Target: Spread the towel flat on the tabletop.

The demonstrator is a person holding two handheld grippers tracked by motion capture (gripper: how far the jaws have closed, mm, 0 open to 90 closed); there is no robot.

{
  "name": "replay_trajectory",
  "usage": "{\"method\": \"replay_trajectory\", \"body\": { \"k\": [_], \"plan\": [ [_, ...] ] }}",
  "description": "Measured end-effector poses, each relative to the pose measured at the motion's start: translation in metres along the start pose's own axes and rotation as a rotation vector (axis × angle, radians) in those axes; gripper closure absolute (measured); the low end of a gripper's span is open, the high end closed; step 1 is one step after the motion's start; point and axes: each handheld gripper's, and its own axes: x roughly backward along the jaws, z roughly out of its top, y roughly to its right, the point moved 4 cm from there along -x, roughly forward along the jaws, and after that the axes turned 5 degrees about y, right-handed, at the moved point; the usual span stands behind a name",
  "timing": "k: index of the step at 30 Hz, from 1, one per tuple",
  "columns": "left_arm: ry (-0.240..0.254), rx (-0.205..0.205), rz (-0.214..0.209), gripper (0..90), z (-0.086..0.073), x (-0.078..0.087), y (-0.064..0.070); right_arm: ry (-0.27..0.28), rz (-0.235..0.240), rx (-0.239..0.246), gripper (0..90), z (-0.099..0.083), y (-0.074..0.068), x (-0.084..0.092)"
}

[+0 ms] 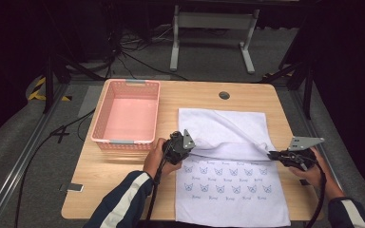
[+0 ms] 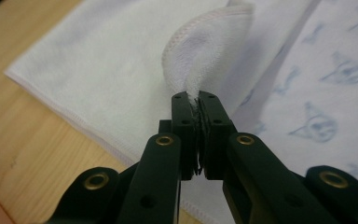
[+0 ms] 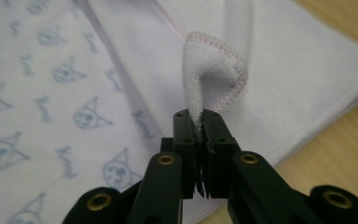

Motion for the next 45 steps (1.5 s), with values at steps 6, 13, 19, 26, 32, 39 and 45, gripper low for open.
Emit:
{"method": "replay_trajectory", "body": {
  "k": [6,13,19,26,32,39,45],
  "plan": [
    [0.080,-0.048,-0.057,86.2,0.001,0.039,0.021,0.087,0.073,0.096,85.1,0.013,-0.028,0.043],
    [0.100,-0.026,-0.248,86.2,-0.028,0.058,0.054,0.034,0.258,0.178,84.5,-0.008,-0.062,0.057],
    [-0.098,-0.102,-0.318,86.2,-0.067,0.033,0.078,-0.177,0.334,0.224,84.0,-0.039,-0.088,0.039],
    [-0.119,-0.131,-0.247,86.2,-0.066,0.025,0.067,-0.238,0.286,0.217,84.6,-0.043,-0.087,0.024],
    [-0.107,-0.092,-0.161,86.2,-0.062,0.010,0.043,-0.234,0.183,0.197,84.7,-0.035,-0.070,0.010],
    [-0.098,-0.053,-0.069,86.2,-0.052,-0.012,0.017,-0.203,0.059,0.129,84.5,-0.022,-0.028,-0.016],
    [-0.015,-0.009,-0.092,81.4,-0.048,-0.003,0.014,-0.115,0.084,0.070,65.0,-0.020,-0.024,-0.005]
  ]
}}
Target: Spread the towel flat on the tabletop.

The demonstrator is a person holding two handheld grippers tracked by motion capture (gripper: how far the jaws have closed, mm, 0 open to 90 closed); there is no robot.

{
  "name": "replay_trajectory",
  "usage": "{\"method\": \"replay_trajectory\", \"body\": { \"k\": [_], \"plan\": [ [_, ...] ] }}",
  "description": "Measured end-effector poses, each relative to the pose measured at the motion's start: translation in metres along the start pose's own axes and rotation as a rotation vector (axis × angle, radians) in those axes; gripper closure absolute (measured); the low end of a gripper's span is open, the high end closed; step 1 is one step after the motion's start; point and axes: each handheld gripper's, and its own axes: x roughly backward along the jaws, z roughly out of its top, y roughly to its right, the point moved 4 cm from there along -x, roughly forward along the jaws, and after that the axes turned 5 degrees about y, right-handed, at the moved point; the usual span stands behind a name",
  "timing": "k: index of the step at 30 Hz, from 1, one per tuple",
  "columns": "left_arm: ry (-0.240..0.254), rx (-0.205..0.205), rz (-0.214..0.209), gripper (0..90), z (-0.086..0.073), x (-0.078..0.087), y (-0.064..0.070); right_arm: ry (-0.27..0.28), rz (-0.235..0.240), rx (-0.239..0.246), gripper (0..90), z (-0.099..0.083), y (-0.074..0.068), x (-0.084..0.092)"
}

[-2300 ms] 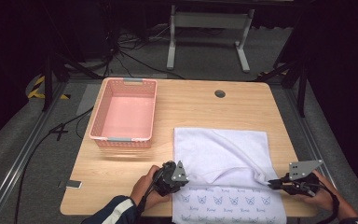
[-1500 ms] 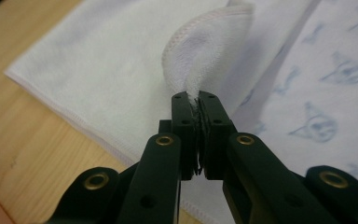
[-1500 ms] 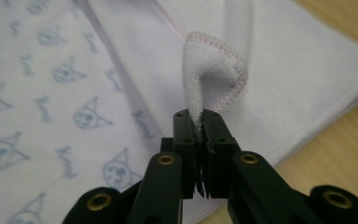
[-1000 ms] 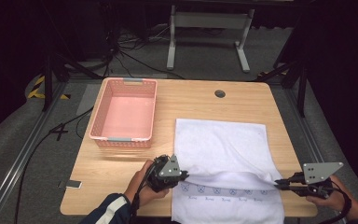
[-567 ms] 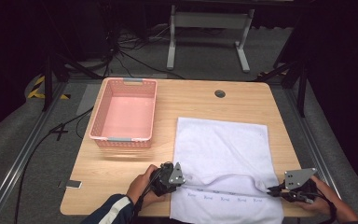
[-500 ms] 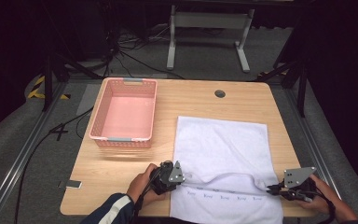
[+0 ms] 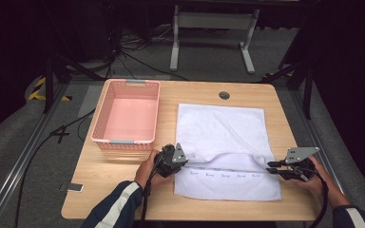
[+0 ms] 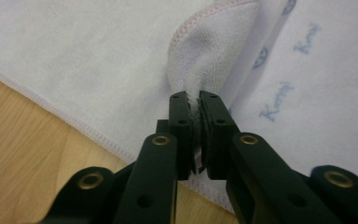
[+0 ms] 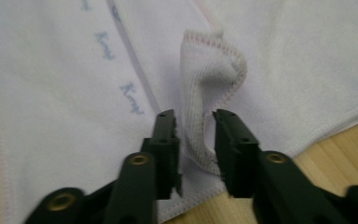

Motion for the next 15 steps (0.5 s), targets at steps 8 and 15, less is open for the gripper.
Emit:
{"method": "replay_trajectory", "body": {
  "k": [8,15],
  "plan": [
    [0.050,0.031,-0.029,57.0,0.011,0.002,0.000,0.072,-0.016,-0.057,45.2,0.018,0.003,0.007],
    [0.007,0.072,-0.035,40.3,0.017,-0.015,-0.010,0.003,0.005,-0.105,35.7,0.028,0.012,-0.021]
  ]
}}
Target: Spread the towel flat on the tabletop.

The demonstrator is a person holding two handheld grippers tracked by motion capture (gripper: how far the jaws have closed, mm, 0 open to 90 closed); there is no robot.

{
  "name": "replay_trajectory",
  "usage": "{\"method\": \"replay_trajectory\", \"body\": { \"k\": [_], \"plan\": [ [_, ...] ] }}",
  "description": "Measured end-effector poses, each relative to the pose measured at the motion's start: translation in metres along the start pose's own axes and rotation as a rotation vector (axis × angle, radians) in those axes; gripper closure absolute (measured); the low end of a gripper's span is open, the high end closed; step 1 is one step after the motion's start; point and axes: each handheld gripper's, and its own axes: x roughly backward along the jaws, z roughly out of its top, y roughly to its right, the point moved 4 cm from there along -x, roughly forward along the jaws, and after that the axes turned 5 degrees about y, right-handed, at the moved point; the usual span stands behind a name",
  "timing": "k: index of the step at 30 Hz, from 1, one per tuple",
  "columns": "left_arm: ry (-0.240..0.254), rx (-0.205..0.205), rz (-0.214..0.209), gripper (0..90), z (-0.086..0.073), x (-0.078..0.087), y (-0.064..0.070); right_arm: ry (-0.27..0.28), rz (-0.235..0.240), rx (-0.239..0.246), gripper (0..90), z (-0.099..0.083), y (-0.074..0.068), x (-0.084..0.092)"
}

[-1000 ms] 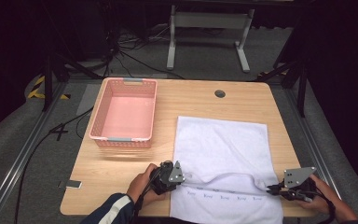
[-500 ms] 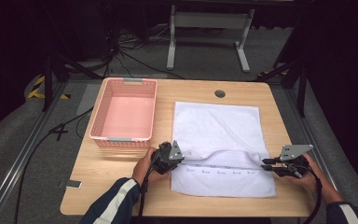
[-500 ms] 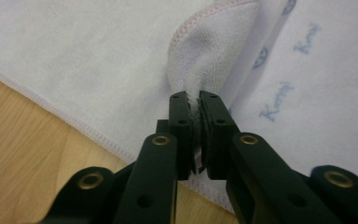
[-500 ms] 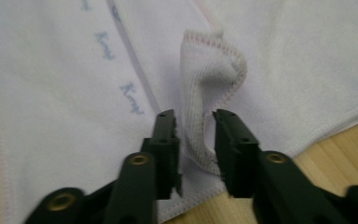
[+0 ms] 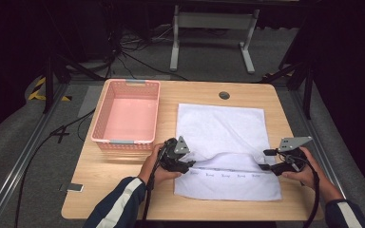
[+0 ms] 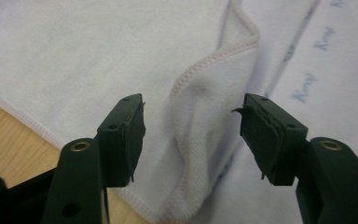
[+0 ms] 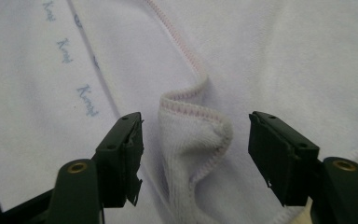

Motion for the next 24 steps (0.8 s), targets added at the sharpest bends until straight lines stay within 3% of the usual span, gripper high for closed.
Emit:
{"method": "replay_trajectory", "body": {
  "k": [1,2,3,4,5,8,9,13,15,16,19,21,23,24],
  "plan": [
    [-0.015,0.013,-0.010,40.1,-0.001,-0.002,0.000,-0.005,0.008,0.000,40.0,0.001,0.000,-0.004],
    [-0.020,0.019,-0.019,41.4,-0.001,-0.004,0.000,-0.010,0.007,0.003,51.1,0.001,-0.001,-0.005],
    [-0.028,0.018,-0.044,62.9,-0.002,-0.004,0.000,-0.011,0.024,0.033,66.4,0.001,-0.005,-0.005],
    [-0.017,0.016,-0.049,70.8,-0.001,0.000,-0.001,0.003,0.027,0.053,73.1,0.002,-0.008,-0.003],
    [-0.017,0.016,-0.049,78.5,-0.001,0.000,-0.001,0.003,0.027,0.053,73.1,0.002,-0.008,-0.003],
    [0.024,0.010,-0.057,84.6,0.002,0.012,-0.001,0.062,0.053,0.075,80.6,0.007,-0.015,0.010],
    [0.035,0.009,-0.066,84.9,0.003,0.015,-0.001,0.087,0.043,0.083,80.7,0.009,-0.016,0.018],
    [0.078,-0.051,-0.027,84.9,0.007,0.036,0.011,0.155,0.044,0.103,79.9,0.013,-0.023,0.039],
    [0.072,-0.106,-0.008,84.6,0.003,0.049,0.024,0.175,0.066,0.146,79.0,0.011,-0.034,0.053],
    [0.072,-0.106,-0.008,83.3,0.003,0.049,0.024,0.175,0.066,0.146,79.0,0.011,-0.034,0.053],
    [0.050,-0.100,-0.044,82.9,-0.013,0.057,0.039,0.128,0.123,0.204,77.7,-0.001,-0.051,0.060],
    [0.017,-0.096,-0.063,81.2,-0.027,0.060,0.048,0.102,0.162,0.219,75.3,-0.011,-0.060,0.061],
    [-0.008,-0.076,-0.072,71.4,-0.039,0.064,0.056,0.047,0.177,0.232,73.3,-0.025,-0.070,0.061],
    [-0.004,-0.069,-0.082,71.0,-0.042,0.066,0.059,0.034,0.187,0.221,73.6,-0.031,-0.073,0.061]
  ]
}}
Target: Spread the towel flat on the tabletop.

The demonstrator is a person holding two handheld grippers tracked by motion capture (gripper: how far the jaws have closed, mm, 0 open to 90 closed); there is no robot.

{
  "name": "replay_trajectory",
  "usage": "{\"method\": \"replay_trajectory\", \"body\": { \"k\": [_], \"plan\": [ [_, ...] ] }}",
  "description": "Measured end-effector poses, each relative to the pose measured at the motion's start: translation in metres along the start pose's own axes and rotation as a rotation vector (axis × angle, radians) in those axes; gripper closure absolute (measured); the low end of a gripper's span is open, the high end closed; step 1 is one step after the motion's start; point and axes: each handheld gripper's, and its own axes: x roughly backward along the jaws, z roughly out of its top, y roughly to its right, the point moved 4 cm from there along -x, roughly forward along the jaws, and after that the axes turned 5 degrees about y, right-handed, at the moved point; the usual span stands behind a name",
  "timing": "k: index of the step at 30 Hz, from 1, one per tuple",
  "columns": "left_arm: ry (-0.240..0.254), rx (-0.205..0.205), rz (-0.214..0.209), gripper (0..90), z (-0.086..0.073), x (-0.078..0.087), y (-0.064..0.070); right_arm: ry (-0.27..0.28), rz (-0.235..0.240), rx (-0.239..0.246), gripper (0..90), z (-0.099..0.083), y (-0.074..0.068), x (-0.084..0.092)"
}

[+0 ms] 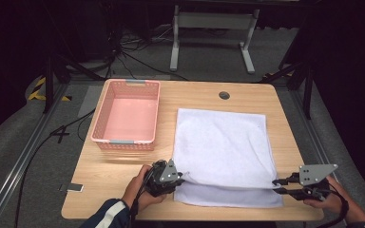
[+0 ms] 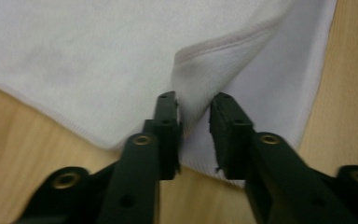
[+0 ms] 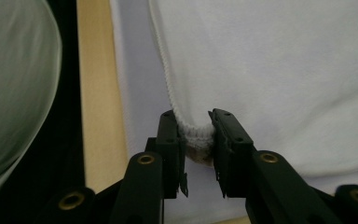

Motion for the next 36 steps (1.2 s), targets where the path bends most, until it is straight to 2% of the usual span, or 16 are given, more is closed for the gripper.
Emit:
{"method": "replay_trajectory", "body": {
  "k": [2,5,8,9,11,13,15,17,18,20,23,26,28,32,35,36],
  "plan": [
    [0.014,0.010,-0.008,66.5,-0.002,0.005,0.004,-0.043,0.017,0.005,72.9,-0.010,-0.009,-0.003],
    [0.051,0.052,0.004,49.7,0.004,0.010,0.003,-0.074,0.050,0.010,68.4,-0.016,-0.017,-0.002],
    [0.074,0.057,0.010,41.1,0.011,0.006,-0.003,-0.062,0.079,0.010,54.3,-0.013,-0.020,0.003],
    [0.079,0.065,0.016,37.0,0.014,0.003,-0.004,-0.048,0.051,0.018,51.5,-0.011,-0.018,0.005],
    [0.092,0.061,0.000,34.9,0.023,-0.003,-0.008,-0.005,0.053,-0.003,51.6,-0.006,-0.017,0.009],
    [0.077,0.068,0.010,34.9,0.031,-0.014,-0.015,0.015,0.024,-0.006,56.3,-0.002,-0.015,0.012],
    [0.064,0.076,-0.043,35.2,0.034,-0.024,-0.018,0.041,-0.017,-0.019,64.2,0.002,-0.011,0.013],
    [0.013,0.085,-0.085,35.9,0.034,-0.039,-0.019,0.031,-0.051,-0.051,69.2,0.003,-0.007,0.007],
    [-0.006,0.088,-0.104,36.2,0.031,-0.044,-0.018,0.013,-0.040,-0.052,69.9,0.001,-0.007,0.002],
    [-0.050,0.054,-0.171,47.6,0.025,-0.049,-0.012,-0.061,-0.016,-0.058,71.1,-0.005,-0.009,-0.006],
    [-0.094,-0.012,-0.196,57.0,0.020,-0.042,0.001,-0.133,0.072,-0.048,70.1,-0.014,-0.017,-0.012],
    [-0.106,-0.020,-0.228,60.2,0.011,-0.031,0.014,-0.174,0.111,-0.036,69.8,-0.017,-0.023,-0.012],
    [-0.107,0.010,-0.218,58.3,-0.001,-0.025,0.023,-0.196,0.138,-0.039,68.5,-0.020,-0.026,-0.012],
    [-0.083,0.038,-0.221,56.3,-0.007,-0.016,0.027,-0.225,0.154,-0.049,66.7,-0.025,-0.030,-0.014],
    [-0.051,0.036,-0.189,51.7,-0.003,-0.007,0.025,-0.200,0.116,-0.041,59.4,-0.023,-0.030,-0.012],
    [-0.022,0.037,-0.169,48.2,0.001,-0.006,0.021,-0.175,0.074,-0.045,57.4,-0.020,-0.026,-0.010]
  ]
}}
